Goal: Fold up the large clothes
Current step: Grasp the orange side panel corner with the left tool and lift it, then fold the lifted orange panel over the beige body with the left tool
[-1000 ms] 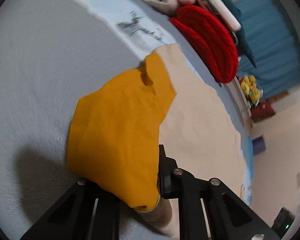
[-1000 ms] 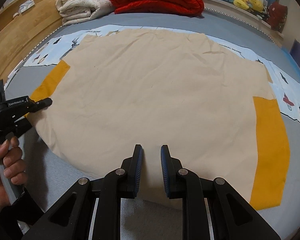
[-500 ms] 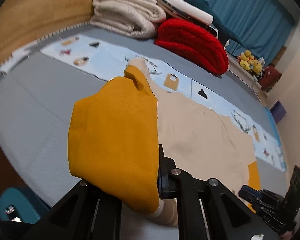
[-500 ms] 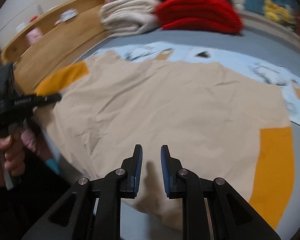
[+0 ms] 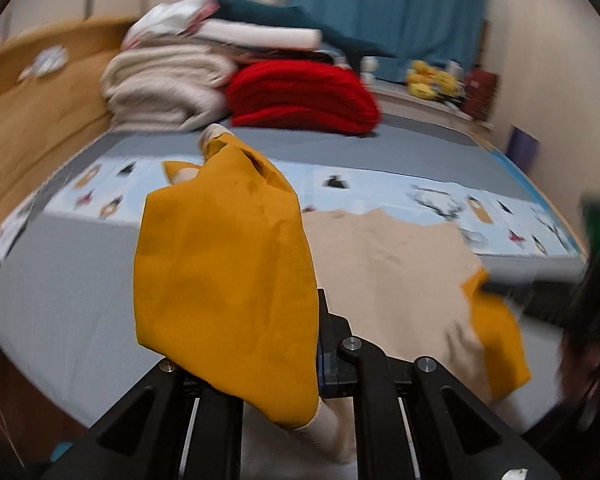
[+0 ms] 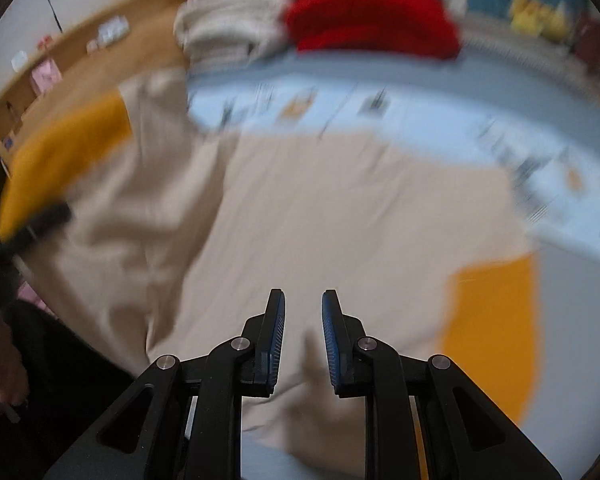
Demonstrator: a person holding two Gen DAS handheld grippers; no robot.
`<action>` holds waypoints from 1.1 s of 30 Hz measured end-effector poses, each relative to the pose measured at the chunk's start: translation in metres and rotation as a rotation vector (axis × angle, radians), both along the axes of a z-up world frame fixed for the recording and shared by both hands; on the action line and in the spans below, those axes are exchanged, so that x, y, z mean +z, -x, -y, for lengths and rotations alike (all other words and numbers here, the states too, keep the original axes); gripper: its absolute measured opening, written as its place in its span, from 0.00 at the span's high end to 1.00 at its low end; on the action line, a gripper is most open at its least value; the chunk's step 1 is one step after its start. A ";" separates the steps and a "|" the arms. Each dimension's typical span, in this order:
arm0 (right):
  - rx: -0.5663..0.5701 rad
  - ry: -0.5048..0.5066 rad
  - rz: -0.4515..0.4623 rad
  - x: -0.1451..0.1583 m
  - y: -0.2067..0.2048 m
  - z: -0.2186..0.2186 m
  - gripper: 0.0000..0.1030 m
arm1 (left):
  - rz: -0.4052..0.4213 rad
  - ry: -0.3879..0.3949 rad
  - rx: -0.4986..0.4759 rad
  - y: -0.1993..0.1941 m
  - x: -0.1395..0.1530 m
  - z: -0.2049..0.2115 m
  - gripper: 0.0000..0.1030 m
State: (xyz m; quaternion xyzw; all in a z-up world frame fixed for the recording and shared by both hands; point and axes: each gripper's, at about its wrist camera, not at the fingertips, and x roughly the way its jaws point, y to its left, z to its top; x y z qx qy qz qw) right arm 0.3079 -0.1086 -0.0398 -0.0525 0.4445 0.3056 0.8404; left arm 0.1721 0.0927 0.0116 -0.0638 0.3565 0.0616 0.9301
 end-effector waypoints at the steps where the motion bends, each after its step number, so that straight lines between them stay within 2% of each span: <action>1: -0.019 -0.011 0.049 0.018 -0.004 0.018 0.77 | 0.007 -0.015 -0.030 -0.003 0.003 0.014 0.90; 3: -0.064 -0.008 0.160 0.050 -0.008 0.060 0.61 | 0.016 -0.043 -0.086 -0.008 0.008 0.041 0.90; 4: -0.085 0.005 0.203 0.060 -0.009 0.073 0.49 | 0.019 -0.057 -0.116 -0.012 0.009 0.056 0.90; 5: -0.115 0.022 0.257 0.070 -0.010 0.092 0.44 | 0.021 -0.073 -0.151 -0.016 0.009 0.075 0.90; 7: -0.169 0.041 0.302 0.077 -0.015 0.130 0.44 | 0.014 -0.094 -0.221 -0.025 0.006 0.112 0.90; 11: -0.340 -0.028 0.236 0.056 -0.023 0.197 0.44 | -0.036 -0.123 -0.353 -0.041 -0.008 0.180 0.90; 12: -0.361 -0.020 0.188 0.048 -0.025 0.207 0.44 | -0.058 -0.130 -0.396 -0.047 -0.015 0.199 0.90; 13: -0.368 -0.019 0.182 0.049 -0.025 0.213 0.44 | -0.075 -0.131 -0.423 -0.050 -0.020 0.211 0.90; 15: -0.398 -0.054 0.212 0.053 -0.021 0.228 0.44 | -0.146 -0.124 -0.498 -0.061 -0.043 0.245 0.90; 17: -0.412 -0.061 0.174 0.047 -0.021 0.238 0.44 | -0.225 -0.157 -0.556 -0.068 -0.068 0.271 0.89; 19: -0.402 -0.042 0.147 0.039 -0.024 0.239 0.44 | -0.294 -0.195 -0.594 -0.071 -0.089 0.284 0.83; 21: -0.385 -0.048 0.146 0.037 -0.022 0.241 0.44 | -0.307 -0.193 -0.612 -0.069 -0.091 0.282 0.77; 25: -0.357 -0.100 0.106 0.033 -0.017 0.241 0.44 | -0.280 -0.066 -0.655 -0.058 -0.062 0.257 0.53; 29: -0.294 -0.178 0.045 0.028 -0.019 0.226 0.44 | -0.210 0.064 -0.731 -0.038 -0.027 0.211 0.52; 33: -0.227 -0.234 -0.067 0.015 -0.020 0.203 0.44 | -0.163 0.077 -0.656 -0.033 -0.020 0.164 0.52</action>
